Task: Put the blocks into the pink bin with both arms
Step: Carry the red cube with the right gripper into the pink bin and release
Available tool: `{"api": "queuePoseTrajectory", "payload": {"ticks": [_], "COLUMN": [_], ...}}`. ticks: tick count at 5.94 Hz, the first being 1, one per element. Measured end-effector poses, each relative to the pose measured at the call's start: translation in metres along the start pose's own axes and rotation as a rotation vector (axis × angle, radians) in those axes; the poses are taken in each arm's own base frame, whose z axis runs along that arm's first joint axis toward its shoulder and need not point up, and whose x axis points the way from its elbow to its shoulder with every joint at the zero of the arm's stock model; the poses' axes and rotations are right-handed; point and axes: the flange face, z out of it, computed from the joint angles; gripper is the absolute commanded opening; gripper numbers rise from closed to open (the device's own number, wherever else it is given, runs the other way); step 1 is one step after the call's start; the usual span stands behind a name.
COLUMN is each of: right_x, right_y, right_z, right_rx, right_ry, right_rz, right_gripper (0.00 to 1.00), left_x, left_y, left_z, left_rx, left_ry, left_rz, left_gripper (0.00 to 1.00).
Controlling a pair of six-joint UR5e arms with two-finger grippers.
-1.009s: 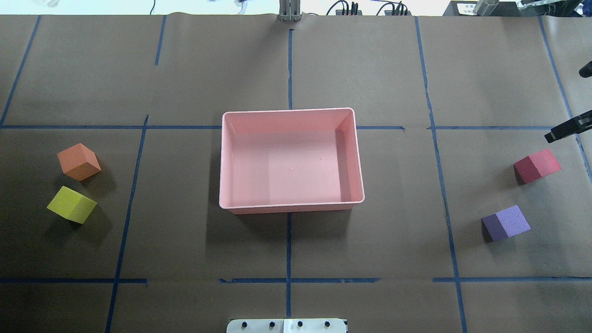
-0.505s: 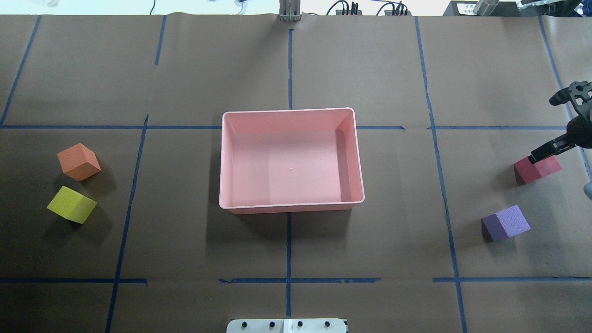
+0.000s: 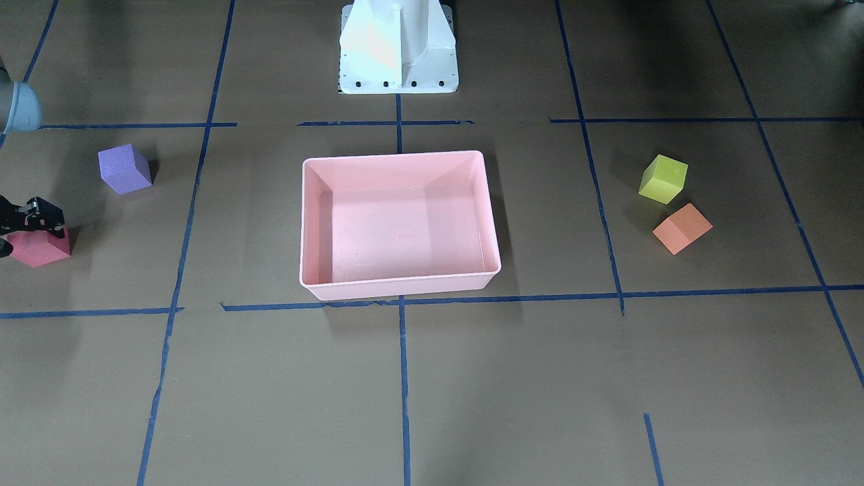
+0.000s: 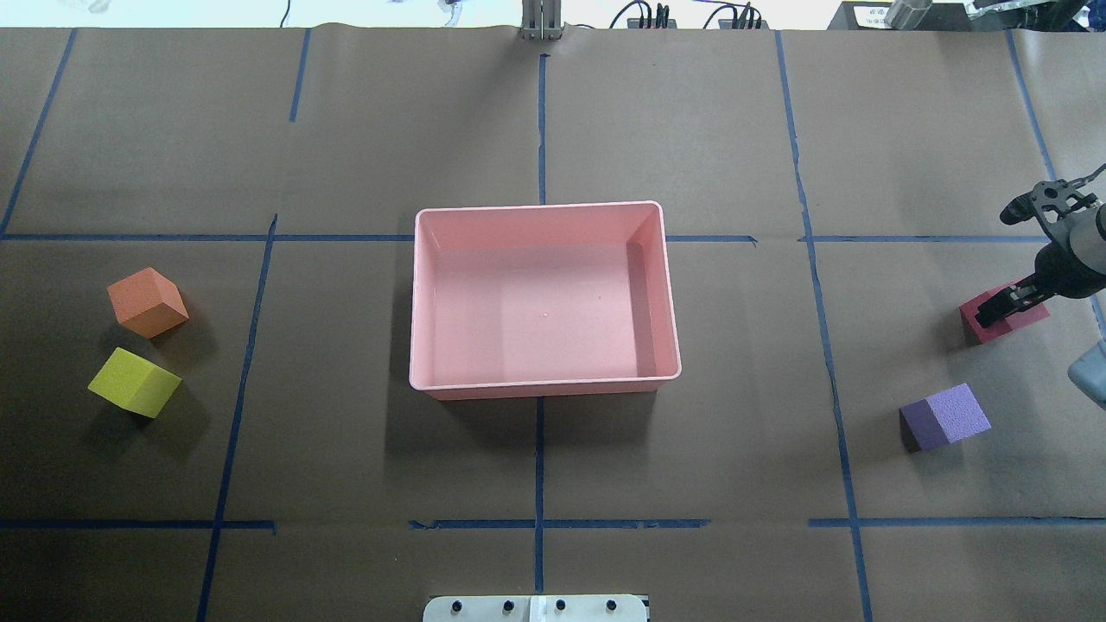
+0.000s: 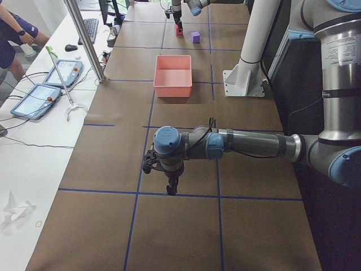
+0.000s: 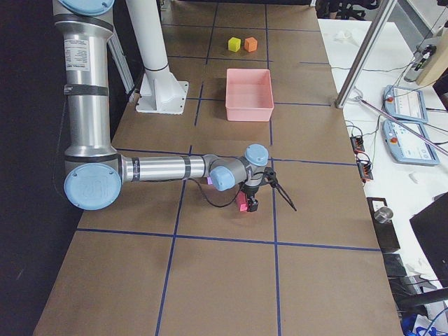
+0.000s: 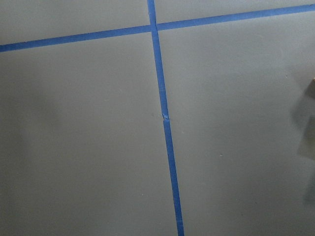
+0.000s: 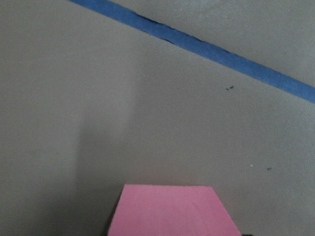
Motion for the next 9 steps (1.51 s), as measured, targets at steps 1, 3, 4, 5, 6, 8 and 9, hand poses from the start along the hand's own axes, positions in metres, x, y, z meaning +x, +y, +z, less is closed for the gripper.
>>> {"api": "queuePoseTrajectory", "payload": {"ticks": [1, 3, 4, 5, 6, 8, 9], "right_x": [-0.004, -0.037, -0.075, -0.126, -0.197, -0.366, -0.438], "right_y": [-0.002, -0.021, -0.045, -0.076, -0.110, -0.147, -0.150], "right_z": [-0.002, -0.037, -0.078, -0.124, -0.160, -0.181, -0.178], "right_rx": [0.003, 0.050, 0.084, 0.118, 0.136, 0.161, 0.174], "right_ry": [-0.004, -0.035, -0.061, -0.092, -0.132, -0.167, -0.150], "right_rz": [-0.005, 0.006, 0.057, 0.133, 0.218, 0.360, 0.406], "right_gripper": [0.35, 0.35, 0.35, 0.35, 0.35, 0.36, 0.62], "left_x": [0.000, 0.002, 0.004, 0.006, 0.008, 0.014, 0.020], "left_y": [0.000, 0.000, -0.001, -0.001, -0.002, -0.004, -0.012], "left_z": [0.000, -0.002, -0.004, -0.005, -0.008, -0.014, -0.020], "left_rx": [0.001, 0.004, 0.008, 0.011, 0.016, 0.027, 0.048], "left_ry": [0.000, -0.001, -0.001, -0.002, -0.002, -0.004, -0.007], "left_rz": [0.001, 0.004, 0.008, 0.011, 0.016, 0.029, 0.049], "left_gripper": [1.00, 1.00, 1.00, 1.00, 1.00, 1.00, 1.00]}}
